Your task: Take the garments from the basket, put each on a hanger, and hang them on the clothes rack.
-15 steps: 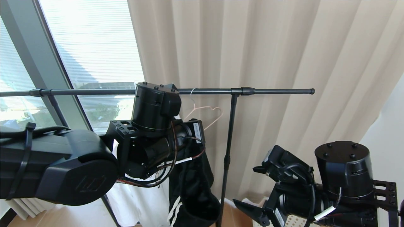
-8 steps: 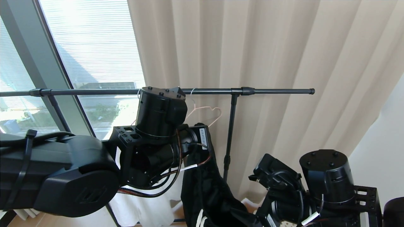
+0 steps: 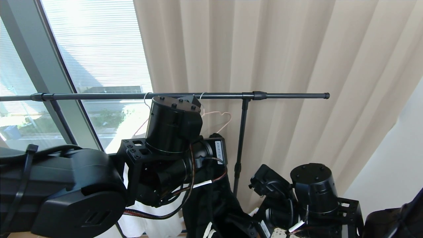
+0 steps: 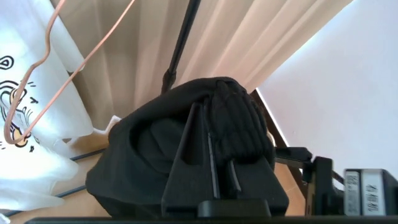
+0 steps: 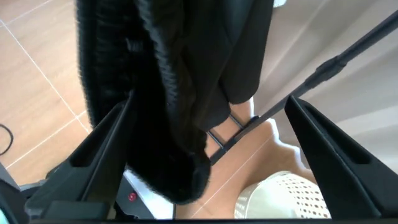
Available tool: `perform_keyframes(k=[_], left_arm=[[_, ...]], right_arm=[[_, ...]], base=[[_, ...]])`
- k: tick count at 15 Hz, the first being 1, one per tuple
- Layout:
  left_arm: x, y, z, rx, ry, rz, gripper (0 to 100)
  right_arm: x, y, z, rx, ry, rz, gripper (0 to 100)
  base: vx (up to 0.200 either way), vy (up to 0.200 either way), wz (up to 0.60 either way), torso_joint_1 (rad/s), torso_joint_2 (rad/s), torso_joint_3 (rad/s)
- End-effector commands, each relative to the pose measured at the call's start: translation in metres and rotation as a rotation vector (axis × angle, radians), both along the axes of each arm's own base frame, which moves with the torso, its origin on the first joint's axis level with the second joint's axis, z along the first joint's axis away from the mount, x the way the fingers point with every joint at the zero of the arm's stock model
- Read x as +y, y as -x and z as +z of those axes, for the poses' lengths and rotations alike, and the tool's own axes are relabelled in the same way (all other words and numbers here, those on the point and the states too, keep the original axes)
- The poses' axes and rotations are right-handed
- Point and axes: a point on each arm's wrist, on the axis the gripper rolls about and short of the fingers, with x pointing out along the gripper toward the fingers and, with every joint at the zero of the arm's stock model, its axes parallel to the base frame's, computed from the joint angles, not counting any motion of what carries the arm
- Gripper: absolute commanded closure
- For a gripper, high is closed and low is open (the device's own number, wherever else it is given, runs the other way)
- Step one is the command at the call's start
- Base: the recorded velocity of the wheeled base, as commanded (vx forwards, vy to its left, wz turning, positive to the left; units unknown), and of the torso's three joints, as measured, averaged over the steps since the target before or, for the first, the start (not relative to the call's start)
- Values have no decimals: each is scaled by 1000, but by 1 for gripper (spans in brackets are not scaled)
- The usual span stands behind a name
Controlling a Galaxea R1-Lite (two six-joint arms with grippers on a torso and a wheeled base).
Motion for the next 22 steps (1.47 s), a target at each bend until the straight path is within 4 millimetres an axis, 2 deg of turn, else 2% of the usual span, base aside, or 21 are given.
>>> perform_keyframes(k=[1, 7, 8, 12, 17, 22], left_arm=[[0, 1, -1, 2, -2, -2, 100], [0, 1, -2, 5, -6, -3, 100], [1, 1, -2, 4, -5, -1, 100], [0, 0, -4, 9, -11, -1, 100], [1, -1, -11, 11, -55, -9, 100], [17, 1, -46, 4, -319, -92, 100]], right_arm=[[5, -1, -26, 54, 49, 5, 0], [1, 0, -25, 41, 62, -16, 0], [-1, -2, -25, 37, 62, -32, 100], [-13, -12, -13, -10, 50, -93, 100], [-22, -12, 3, -61, 37, -106, 100], [-32, -18, 15, -137, 57, -187, 100]], base=[[0, 0, 0, 0, 0, 0], [0, 0, 0, 0, 0, 0], [0, 0, 0, 0, 0, 0], [0, 0, 0, 0, 0, 0], [0, 0, 0, 0, 0, 0], [0, 0, 0, 0, 0, 0]])
